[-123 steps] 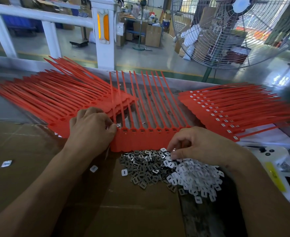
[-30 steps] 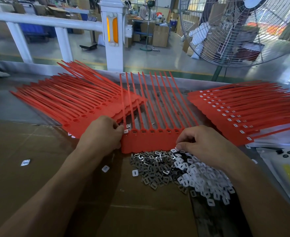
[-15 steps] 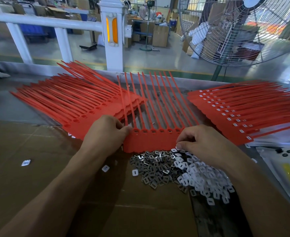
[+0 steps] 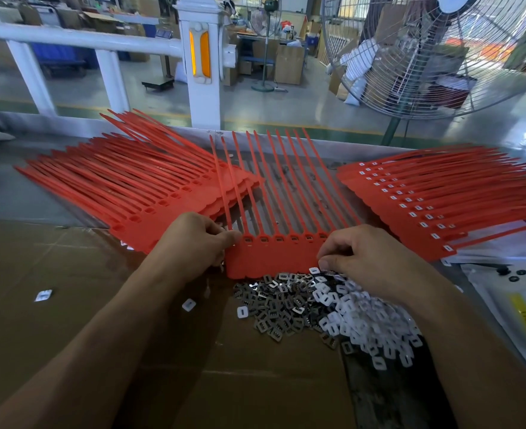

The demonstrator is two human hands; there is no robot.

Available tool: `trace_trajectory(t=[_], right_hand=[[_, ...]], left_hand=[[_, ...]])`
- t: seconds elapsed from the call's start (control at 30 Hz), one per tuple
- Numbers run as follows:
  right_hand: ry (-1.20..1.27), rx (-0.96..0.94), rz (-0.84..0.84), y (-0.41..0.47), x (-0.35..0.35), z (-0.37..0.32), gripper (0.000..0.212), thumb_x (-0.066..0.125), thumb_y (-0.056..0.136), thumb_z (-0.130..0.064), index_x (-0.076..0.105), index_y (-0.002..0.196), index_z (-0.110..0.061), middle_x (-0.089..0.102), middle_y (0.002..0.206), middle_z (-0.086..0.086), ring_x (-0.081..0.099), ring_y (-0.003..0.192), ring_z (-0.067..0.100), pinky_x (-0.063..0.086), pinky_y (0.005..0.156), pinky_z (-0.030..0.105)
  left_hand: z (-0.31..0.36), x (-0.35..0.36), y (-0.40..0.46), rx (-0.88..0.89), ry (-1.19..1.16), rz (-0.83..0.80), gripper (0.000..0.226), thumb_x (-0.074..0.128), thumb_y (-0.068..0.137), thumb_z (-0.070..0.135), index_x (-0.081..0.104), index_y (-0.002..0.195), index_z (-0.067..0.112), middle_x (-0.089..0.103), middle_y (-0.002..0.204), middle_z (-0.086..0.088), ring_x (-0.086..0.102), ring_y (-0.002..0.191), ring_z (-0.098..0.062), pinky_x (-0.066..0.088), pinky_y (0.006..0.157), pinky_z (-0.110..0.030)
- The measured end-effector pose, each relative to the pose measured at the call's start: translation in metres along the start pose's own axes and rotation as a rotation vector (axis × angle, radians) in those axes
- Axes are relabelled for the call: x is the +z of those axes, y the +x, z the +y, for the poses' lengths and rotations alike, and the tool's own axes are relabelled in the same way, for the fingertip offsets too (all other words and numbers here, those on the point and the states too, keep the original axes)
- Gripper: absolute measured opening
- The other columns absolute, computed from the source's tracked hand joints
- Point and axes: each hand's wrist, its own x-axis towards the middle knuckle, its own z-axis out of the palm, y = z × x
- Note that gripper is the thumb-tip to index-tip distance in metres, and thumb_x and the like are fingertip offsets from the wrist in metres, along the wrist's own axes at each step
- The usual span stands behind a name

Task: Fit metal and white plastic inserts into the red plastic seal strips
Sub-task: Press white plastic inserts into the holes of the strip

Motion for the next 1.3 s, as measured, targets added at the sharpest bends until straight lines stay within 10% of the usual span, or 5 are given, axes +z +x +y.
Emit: trace_trajectory(t=[1.3], right_hand=[[-0.042, -0.134, -0.019, 0.0048, 0.0074, 0.0002, 0.013, 0.081, 0.088, -0.032, 0.072, 0.080, -0.036, 0.067, 0.081, -0.026, 0.061, 0.077, -0.009, 0.041, 0.061, 0.009]], left_hand=[[0.0036, 0.0017, -0.0001, -0.059, 0.077, -0.033, 0.031, 0.069, 0.095, 0.035, 0.074, 0.079, 0.009, 0.059, 0.049, 0.005, 0.046, 0.035, -0.002, 0.036, 0.034, -0.016]])
